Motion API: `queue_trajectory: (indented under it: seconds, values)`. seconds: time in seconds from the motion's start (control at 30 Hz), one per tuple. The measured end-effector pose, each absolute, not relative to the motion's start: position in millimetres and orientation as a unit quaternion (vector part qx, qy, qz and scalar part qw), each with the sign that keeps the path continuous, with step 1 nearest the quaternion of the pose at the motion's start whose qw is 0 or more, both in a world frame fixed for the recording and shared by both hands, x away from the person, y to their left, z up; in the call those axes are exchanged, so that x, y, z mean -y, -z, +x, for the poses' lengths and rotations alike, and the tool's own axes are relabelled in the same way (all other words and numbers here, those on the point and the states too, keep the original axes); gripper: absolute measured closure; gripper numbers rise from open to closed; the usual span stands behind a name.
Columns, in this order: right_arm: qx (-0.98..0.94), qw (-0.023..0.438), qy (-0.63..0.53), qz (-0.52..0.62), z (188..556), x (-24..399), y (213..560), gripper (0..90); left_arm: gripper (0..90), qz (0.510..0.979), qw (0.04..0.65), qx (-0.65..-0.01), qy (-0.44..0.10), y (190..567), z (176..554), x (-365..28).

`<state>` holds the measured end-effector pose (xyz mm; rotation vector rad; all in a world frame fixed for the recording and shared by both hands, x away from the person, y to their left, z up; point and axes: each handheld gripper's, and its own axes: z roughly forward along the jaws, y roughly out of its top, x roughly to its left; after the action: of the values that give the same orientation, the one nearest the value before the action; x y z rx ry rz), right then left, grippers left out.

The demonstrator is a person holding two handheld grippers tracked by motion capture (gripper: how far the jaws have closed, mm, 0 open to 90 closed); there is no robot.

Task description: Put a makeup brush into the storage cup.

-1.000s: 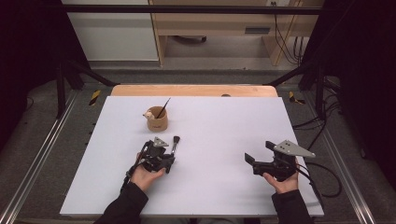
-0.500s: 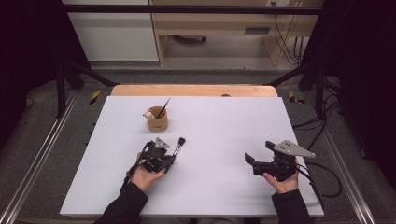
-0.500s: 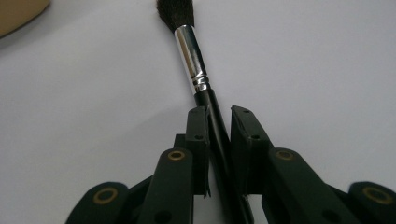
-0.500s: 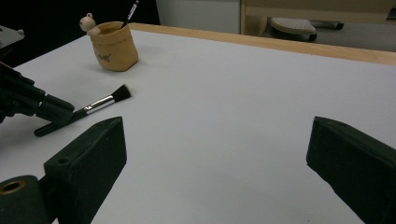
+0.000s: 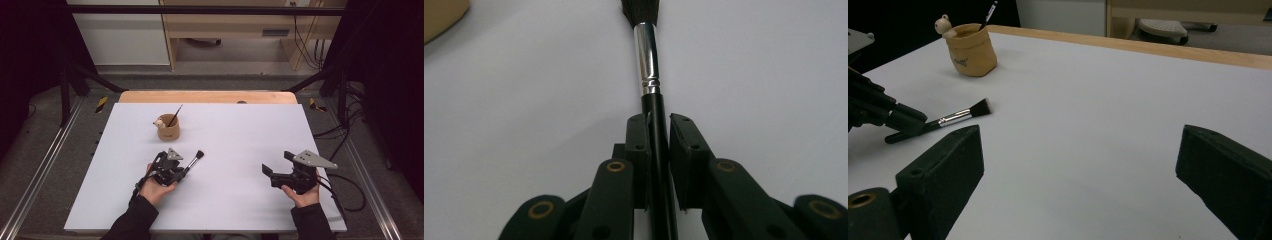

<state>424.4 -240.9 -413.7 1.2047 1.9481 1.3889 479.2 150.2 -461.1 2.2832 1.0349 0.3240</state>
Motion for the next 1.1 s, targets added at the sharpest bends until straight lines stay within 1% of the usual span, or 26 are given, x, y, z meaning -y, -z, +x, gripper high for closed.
queue_trajectory:
  seconds: [0.2, 0.37, 0.4, 0.63, 0.83, 0.93, 1.1]
  values:
    - [-0.708, 0.23, -0.504, 0.438, 424, 241, 414, 5.8, 79.0, 0.865, 0.298, -0.385, -0.124, 461, 479, -149]
    - [-0.708, 0.23, -0.504, 0.439, 425, 241, 414, 5.7, 78.1, 0.864, 0.306, -0.381, -0.121, 461, 478, -148]
    - [-0.708, 0.23, -0.504, 0.438, 425, 241, 414, 5.7, 75.2, 0.865, 0.305, -0.38, -0.119, 459, 478, -148]
    - [-0.708, 0.231, -0.505, 0.436, 425, 241, 414, 5.8, 67.7, 0.862, 0.316, -0.377, -0.122, 453, 477, -147]
    - [-0.707, 0.23, -0.506, 0.436, 425, 242, 413, 5.8, 52.5, 0.871, 0.3, -0.367, -0.127, 445, 481, -145]
    - [-0.707, 0.23, -0.506, 0.437, 425, 242, 413, 5.9, 45.7, 0.874, 0.294, -0.369, -0.118, 442, 484, -144]
    - [-0.708, 0.23, -0.504, 0.437, 425, 242, 413, 6.0, 41.6, 0.88, 0.279, -0.368, -0.111, 437, 494, -142]
